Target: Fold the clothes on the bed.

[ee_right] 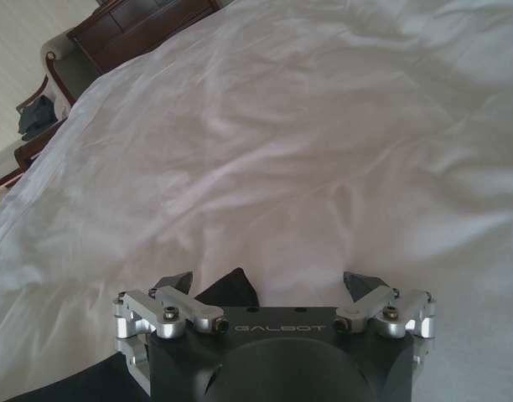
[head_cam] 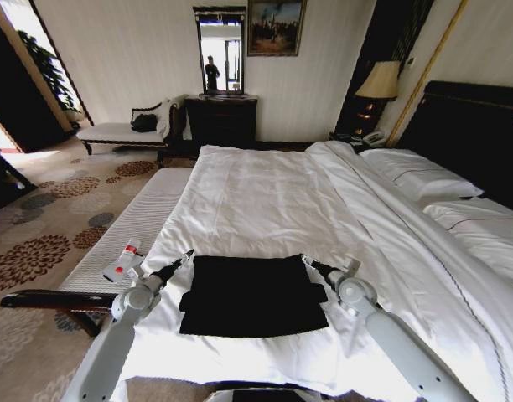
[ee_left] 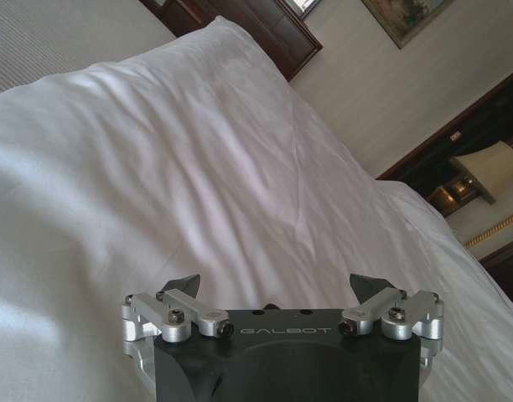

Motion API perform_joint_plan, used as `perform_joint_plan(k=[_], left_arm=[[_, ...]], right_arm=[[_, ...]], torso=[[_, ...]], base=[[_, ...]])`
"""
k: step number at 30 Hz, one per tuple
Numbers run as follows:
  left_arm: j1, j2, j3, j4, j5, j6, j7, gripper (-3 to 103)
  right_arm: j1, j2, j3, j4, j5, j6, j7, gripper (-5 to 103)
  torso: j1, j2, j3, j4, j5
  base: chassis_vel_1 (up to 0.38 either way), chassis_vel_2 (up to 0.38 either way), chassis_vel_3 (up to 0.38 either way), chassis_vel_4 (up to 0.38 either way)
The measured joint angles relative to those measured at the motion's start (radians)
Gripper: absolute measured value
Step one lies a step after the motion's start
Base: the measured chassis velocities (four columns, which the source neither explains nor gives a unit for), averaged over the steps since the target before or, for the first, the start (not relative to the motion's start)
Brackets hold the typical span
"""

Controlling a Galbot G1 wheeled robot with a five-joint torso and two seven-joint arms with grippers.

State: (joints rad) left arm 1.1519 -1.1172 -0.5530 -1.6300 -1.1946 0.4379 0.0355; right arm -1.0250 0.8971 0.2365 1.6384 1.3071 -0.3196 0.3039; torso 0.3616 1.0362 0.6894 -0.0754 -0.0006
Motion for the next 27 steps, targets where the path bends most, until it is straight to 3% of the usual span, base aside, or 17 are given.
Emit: perform_joint_plan(k=[2, 4, 12, 17, 20, 22, 26, 27], left_arm=[[0.003, 0.006, -0.004, -0.004, 0.000, -0.001, -0.001, 100], [0.005, 0.017, -0.010, -0.011, -0.006, -0.002, -0.004, 100], [0.004, 0.029, -0.014, -0.020, -0.014, -0.004, -0.007, 100], [0.005, 0.022, -0.012, -0.024, -0.009, -0.005, -0.008, 100], [0.007, 0.019, -0.010, -0.025, -0.004, -0.007, -0.008, 100], [0.009, 0.016, -0.010, -0.026, 0.002, -0.009, -0.008, 100], [0.009, 0.016, -0.011, -0.024, 0.007, -0.013, -0.008, 100], [0.009, 0.016, -0.011, -0.023, 0.008, -0.014, -0.008, 100]], right_arm=[[0.007, 0.000, -0.001, -0.013, 0.003, -0.003, -0.041, 98], [0.012, 0.000, -0.004, -0.030, 0.002, -0.004, -0.081, 88], [-0.011, 0.002, 0.004, -0.039, -0.007, 0.001, -0.164, 76], [-0.024, 0.007, 0.009, -0.059, -0.025, 0.019, -0.203, 54], [-0.024, 0.007, 0.011, -0.061, -0.024, 0.026, -0.209, 48], [-0.028, 0.007, 0.014, -0.061, -0.022, 0.033, -0.220, 37], [-0.033, 0.008, 0.014, -0.058, -0.022, 0.039, -0.226, 27], [-0.036, 0.009, 0.014, -0.057, -0.022, 0.043, -0.230, 16]], torso=[[0.000, 0.000, 0.000, 0.0000, 0.0001], [0.000, 0.000, 0.000, 0.0000, 0.0000], [0.000, 0.000, 0.000, -0.0003, 0.0001], [0.000, 0.000, 0.000, -0.0003, 0.0001], [0.000, 0.000, 0.000, -0.0003, 0.0001], [0.000, 0.000, 0.000, -0.0002, 0.0001], [0.000, 0.000, 0.000, -0.0003, 0.0001], [0.000, 0.000, 0.000, -0.0002, 0.0000]], base=[[0.000, 0.000, 0.000, 0.000], [0.000, 0.000, 0.000, 0.000], [0.000, 0.000, 0.000, 0.000], [0.000, 0.000, 0.000, 0.000], [0.000, 0.000, 0.000, 0.000], [0.000, 0.000, 0.000, 0.000], [0.000, 0.000, 0.000, 0.000], [0.000, 0.000, 0.000, 0.000]])
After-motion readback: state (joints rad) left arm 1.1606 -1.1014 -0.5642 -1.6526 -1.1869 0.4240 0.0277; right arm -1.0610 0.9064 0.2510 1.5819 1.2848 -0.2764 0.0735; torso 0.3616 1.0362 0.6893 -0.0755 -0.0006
